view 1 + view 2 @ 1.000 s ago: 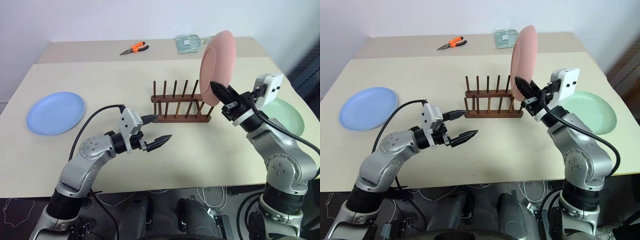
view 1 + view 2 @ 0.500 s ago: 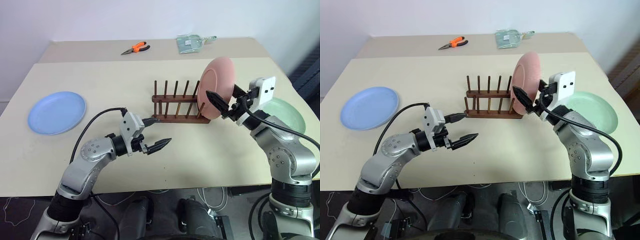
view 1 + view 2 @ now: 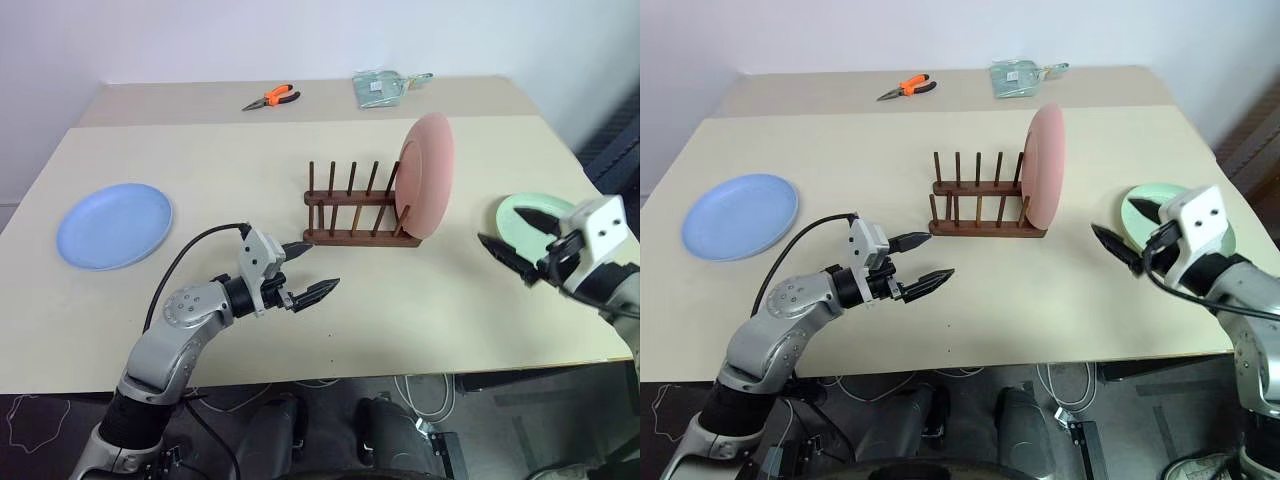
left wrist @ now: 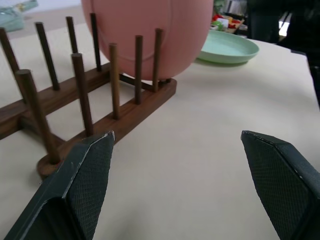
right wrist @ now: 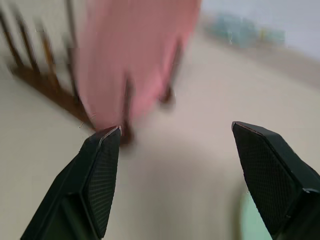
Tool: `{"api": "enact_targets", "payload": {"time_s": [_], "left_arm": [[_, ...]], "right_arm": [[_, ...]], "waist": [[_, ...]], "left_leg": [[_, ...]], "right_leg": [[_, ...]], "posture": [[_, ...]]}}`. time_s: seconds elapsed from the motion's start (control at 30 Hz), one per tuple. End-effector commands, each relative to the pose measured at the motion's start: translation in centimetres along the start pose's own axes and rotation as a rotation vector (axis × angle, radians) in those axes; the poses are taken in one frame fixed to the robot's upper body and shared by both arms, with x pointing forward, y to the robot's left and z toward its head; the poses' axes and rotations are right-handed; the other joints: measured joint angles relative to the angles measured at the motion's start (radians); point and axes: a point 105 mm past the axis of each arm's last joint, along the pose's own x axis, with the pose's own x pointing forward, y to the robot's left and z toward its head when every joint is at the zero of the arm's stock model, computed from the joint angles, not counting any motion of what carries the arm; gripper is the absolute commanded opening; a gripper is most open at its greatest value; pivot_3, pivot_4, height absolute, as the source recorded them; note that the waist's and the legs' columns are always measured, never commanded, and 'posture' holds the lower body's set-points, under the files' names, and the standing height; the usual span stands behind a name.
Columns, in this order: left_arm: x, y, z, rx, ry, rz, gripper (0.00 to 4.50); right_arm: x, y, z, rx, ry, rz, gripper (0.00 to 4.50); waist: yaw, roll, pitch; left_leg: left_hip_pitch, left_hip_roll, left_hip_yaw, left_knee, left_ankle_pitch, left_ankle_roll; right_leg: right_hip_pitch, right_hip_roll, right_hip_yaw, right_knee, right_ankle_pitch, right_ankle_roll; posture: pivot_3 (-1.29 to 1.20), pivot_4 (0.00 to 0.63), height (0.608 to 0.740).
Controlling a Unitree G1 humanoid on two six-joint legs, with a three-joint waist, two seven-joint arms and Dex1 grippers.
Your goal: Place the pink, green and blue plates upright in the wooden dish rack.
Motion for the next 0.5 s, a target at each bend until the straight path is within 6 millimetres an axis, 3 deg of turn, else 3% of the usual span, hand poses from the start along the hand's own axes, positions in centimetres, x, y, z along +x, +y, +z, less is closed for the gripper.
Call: {"api": "enact_targets", "payload": {"time_s": [0.03,0.1,0.17,0.37,0.4,0.47,0.5], "left_arm": [[0.5,0.0,1.0,0.04,-0.032,-0.019,4.19],[0.6,0.0,1.1,0.04,-0.034,-0.022,4.19],[0.6,-0.1,1.1,0.042,-0.034,-0.022,4.19],[0.1,0.0,0.9,0.042,-0.029,0.004,4.19],[0.1,0.0,0.9,0.042,-0.029,0.006,4.19],[0.0,-0.1,0.8,0.042,-0.029,0.007,4.19],[0.0,-0.1,0.8,0.042,-0.028,0.013,4.19]], "right_arm": [[1.2,-1.9,-3.9,-0.186,0.179,-0.13,3.59],[1.7,-2.4,-5.0,-0.217,0.216,-0.159,3.59],[2.2,-3.4,-6.0,-0.267,0.255,-0.221,3.09],[3.1,-4.2,-6.9,-0.318,0.274,-0.277,0.3],[3.2,-4.3,-6.8,-0.32,0.271,-0.283,0.04],[3.3,-4.4,-6.4,-0.319,0.253,-0.298,0.04],[3.4,-4.6,-4.8,-0.341,0.198,-0.31,0.04]], "waist": [[0.001,0.0,0.0],[0.0,0.001,0.0],[-0.001,0.0,0.0],[0.004,0.001,0.0],[0.003,0.001,0.0],[0.002,0.001,0.0],[0.002,0.001,0.0]], "left_leg": [[0.0,0.0,0.0,0.0,0.0,0.0],[-0.001,0.0,0.0,0.0,0.0,0.0],[0.0,0.0,0.001,0.0,0.0,0.0],[-0.001,0.0,0.001,0.001,0.0,0.0],[-0.001,0.0,0.001,0.001,0.0,0.0],[-0.001,0.0,0.001,0.001,0.0,0.0],[0.0,0.0,0.001,0.001,0.0,0.0]], "right_leg": [[0.0,0.0,0.0,0.0,0.0,0.0],[-0.001,0.0,0.0,0.0,0.0,0.0],[0.0,0.0,0.0,0.0,0.0,0.0],[0.0,0.0,0.0,0.0,0.0,0.0],[0.0,0.0,0.0,0.0,0.0,0.0],[0.0,0.0,0.0,0.0,0.0,0.0],[0.0,0.001,0.0,0.0,0.0,0.0]], "posture": [[0.0,0.15,0.74],[0.0,0.15,0.74],[0.0,0.15,0.74],[0.0,0.15,0.74],[0.0,0.15,0.74],[0.0,0.15,0.74],[0.0,0.15,0.74]]}}
